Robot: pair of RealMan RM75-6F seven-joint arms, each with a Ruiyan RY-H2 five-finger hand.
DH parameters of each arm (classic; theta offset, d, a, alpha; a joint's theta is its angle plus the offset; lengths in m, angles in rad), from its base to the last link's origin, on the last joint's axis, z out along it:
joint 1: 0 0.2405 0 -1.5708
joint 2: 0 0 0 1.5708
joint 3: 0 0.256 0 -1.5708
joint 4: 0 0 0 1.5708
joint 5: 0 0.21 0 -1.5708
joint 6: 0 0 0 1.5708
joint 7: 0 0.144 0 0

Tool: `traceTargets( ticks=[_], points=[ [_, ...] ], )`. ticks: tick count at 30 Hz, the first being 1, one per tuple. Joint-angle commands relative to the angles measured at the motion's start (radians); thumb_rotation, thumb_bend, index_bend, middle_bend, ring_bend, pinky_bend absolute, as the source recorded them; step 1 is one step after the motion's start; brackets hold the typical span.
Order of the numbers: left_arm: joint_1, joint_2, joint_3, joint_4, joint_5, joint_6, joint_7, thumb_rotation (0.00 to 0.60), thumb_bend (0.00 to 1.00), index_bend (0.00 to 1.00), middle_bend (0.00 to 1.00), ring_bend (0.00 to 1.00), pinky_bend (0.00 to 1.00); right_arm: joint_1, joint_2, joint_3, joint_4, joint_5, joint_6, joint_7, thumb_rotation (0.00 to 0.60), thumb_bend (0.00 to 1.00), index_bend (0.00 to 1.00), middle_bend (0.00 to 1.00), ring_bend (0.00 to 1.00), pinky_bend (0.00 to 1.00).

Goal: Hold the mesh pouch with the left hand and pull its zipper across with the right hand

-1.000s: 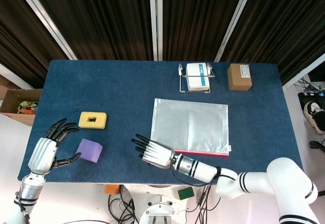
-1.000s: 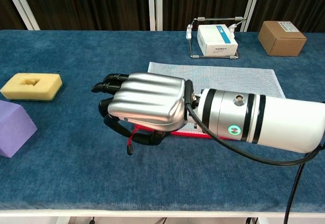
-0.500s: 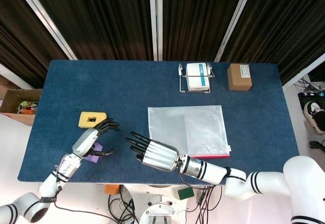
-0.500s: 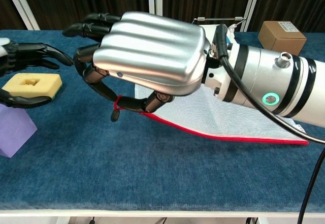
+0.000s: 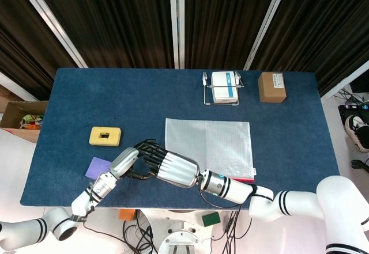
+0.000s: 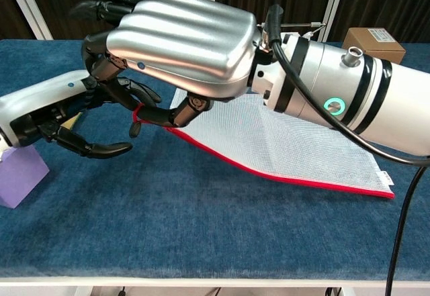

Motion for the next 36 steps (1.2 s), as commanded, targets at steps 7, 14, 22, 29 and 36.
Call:
traceTargets(
  ticks=[7, 14, 22, 29, 36],
  points=[
    [-0.031, -0.120, -0.013, 0.103, -0.010, 0.036, -0.045, 0.600, 0.28, 0.37, 0.18, 0.08, 0.14, 0.012, -0.020, 0.009, 0.025, 0.008, -0.004, 0.019, 0.600, 0.72, 0.68, 0.29, 0.01, 0.08],
    [-0.054, -0.170, -0.012, 0.161, -0.006, 0.056, -0.053, 0.600, 0.30, 0.41, 0.18, 0.08, 0.14, 0.015, -0.025, 0.014, 0.028, 0.013, -0.002, 0.025, 0.600, 0.72, 0.68, 0.29, 0.01, 0.08],
    [-0.055, -0.188, 0.003, 0.203, -0.015, 0.069, -0.021, 0.600, 0.32, 0.42, 0.18, 0.08, 0.14, 0.016, -0.025, 0.013, 0.031, 0.014, 0.004, 0.033, 0.600, 0.72, 0.68, 0.29, 0.01, 0.08],
    [-0.053, -0.211, 0.012, 0.228, -0.026, 0.079, -0.030, 0.600, 0.33, 0.47, 0.19, 0.09, 0.14, 0.019, -0.027, 0.014, 0.035, 0.015, 0.008, 0.041, 0.600, 0.72, 0.68, 0.29, 0.01, 0.08],
    [-0.043, -0.254, 0.005, 0.255, -0.049, 0.102, -0.073, 0.600, 0.37, 0.58, 0.23, 0.09, 0.14, 0.015, -0.028, 0.011, 0.042, 0.018, 0.013, 0.044, 0.600, 0.73, 0.68, 0.29, 0.01, 0.07]
  ],
)
